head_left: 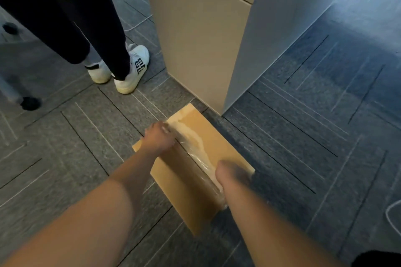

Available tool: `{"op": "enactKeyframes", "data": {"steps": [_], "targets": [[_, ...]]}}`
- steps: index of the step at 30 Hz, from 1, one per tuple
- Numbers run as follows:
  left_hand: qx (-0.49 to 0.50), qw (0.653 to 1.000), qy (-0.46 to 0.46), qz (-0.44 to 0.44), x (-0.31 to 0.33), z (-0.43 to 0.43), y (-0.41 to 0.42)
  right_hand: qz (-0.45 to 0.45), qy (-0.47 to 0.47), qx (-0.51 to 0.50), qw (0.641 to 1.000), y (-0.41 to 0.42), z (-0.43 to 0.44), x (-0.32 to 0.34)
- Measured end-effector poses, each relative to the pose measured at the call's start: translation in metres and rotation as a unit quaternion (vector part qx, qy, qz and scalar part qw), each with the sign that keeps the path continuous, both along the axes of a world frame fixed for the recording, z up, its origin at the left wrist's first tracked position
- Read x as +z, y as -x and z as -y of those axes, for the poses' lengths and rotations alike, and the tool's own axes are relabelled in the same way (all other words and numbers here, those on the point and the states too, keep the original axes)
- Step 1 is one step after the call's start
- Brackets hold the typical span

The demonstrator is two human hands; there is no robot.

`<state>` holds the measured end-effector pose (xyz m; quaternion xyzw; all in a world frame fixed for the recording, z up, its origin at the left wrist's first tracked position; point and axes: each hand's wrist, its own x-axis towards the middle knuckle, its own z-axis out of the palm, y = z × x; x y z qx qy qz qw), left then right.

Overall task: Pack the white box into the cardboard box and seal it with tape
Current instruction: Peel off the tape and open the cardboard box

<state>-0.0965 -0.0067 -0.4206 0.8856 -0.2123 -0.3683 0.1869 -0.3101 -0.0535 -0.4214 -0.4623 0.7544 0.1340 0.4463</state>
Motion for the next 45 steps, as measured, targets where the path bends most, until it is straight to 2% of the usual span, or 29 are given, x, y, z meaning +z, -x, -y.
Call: {"op": "enactKeyframes", "data": {"steps": [4,6,11,14,19,25,29,35,40,45], "targets": [[0.003,0.999,-0.038,-0.006,0.004,0.002,0.002,0.018,0.025,-0.162,0.986,0.0,0.001,0.005],[0.002,0.999,-0.041,-0.004,0.02,-0.002,0.005,0.049,0.054,-0.204,0.976,0.003,0.002,0.014],[0.046,0.999,-0.009,0.0,0.11,-0.015,0.012,0.064,0.086,-0.145,0.984,0.014,0.008,0.084],[0.056,0.998,-0.006,0.006,0.196,-0.024,0.011,0.074,0.089,-0.123,0.986,0.021,0.009,0.171],[0.056,0.998,-0.009,0.036,0.387,-0.039,0.018,0.074,0.101,-0.05,0.991,0.03,0.01,0.362],[0.106,0.994,0.006,0.032,0.596,-0.084,0.023,0.129,0.13,-0.008,0.983,0.047,-0.003,0.577],[0.11,0.992,0.041,0.036,0.686,-0.098,0.045,0.152,0.142,0.01,0.978,0.068,-0.014,0.675],[0.065,0.992,0.102,-0.036,0.753,-0.103,0.087,0.143,0.22,-0.037,0.964,0.116,-0.037,0.779],[0.002,0.986,0.162,-0.044,0.782,-0.096,0.13,0.12,0.259,-0.108,0.952,0.187,-0.059,0.82],[-0.105,0.973,0.202,-0.048,0.804,-0.071,0.201,0.123,0.259,-0.184,0.94,0.276,-0.076,0.839]]}}
